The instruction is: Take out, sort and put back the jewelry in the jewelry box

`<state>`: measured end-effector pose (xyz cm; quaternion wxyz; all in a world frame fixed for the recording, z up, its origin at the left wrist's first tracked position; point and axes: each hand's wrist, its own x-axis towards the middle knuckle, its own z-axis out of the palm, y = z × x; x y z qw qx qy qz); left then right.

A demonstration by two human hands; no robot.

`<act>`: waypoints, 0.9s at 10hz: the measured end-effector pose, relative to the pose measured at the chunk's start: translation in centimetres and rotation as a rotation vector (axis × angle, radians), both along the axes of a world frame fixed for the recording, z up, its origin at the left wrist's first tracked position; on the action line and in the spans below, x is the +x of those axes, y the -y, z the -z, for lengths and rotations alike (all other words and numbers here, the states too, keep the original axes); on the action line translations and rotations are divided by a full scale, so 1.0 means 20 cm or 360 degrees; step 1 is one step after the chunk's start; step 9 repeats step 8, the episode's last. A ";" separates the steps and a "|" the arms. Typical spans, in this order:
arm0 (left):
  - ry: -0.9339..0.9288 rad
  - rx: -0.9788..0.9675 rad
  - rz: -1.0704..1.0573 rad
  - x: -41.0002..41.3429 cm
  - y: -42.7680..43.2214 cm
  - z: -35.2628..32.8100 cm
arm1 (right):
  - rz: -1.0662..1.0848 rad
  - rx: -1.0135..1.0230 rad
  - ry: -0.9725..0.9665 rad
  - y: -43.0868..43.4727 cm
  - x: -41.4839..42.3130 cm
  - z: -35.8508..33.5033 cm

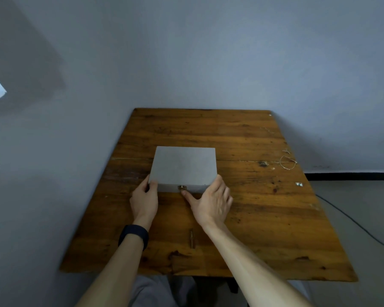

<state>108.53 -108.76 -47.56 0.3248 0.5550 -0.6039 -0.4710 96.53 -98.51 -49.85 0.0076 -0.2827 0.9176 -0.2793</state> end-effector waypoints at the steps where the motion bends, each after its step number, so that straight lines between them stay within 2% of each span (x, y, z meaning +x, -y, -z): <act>1: 0.0128 -0.0095 0.0100 0.01 -0.01 0.01 | -0.0082 0.0060 0.0047 -0.01 -0.03 -0.01; 2: 0.0192 -0.0123 0.0232 0.04 -0.01 0.03 | -0.0209 0.0142 0.0130 -0.03 -0.09 -0.03; 3: 0.0380 -0.0136 0.0366 0.07 -0.01 0.06 | -0.0339 0.0190 0.0157 -0.08 -0.13 -0.06; 4: 0.0947 -0.0374 0.0415 0.11 -0.07 0.12 | -0.0414 0.0227 0.0071 -0.17 -0.16 -0.05; 5: 0.1381 -0.0510 0.0508 0.16 -0.16 0.18 | -0.0471 0.0369 -0.0155 -0.30 -0.16 -0.01; 6: 0.1463 -0.0474 0.0535 0.17 -0.17 0.17 | -0.0548 0.0571 -0.0108 -0.43 -0.15 0.04; 7: 0.1490 -0.0453 0.0516 0.16 -0.18 0.16 | -0.0641 0.0635 0.0049 -0.48 -0.15 0.03; 8: 0.1478 -0.0468 0.0507 0.18 -0.20 0.16 | -0.0652 0.0454 0.0378 -0.49 -0.23 -0.19; 9: 0.1478 -0.0468 0.0507 0.18 -0.20 0.16 | -0.0652 0.0454 0.0378 -0.49 -0.23 -0.19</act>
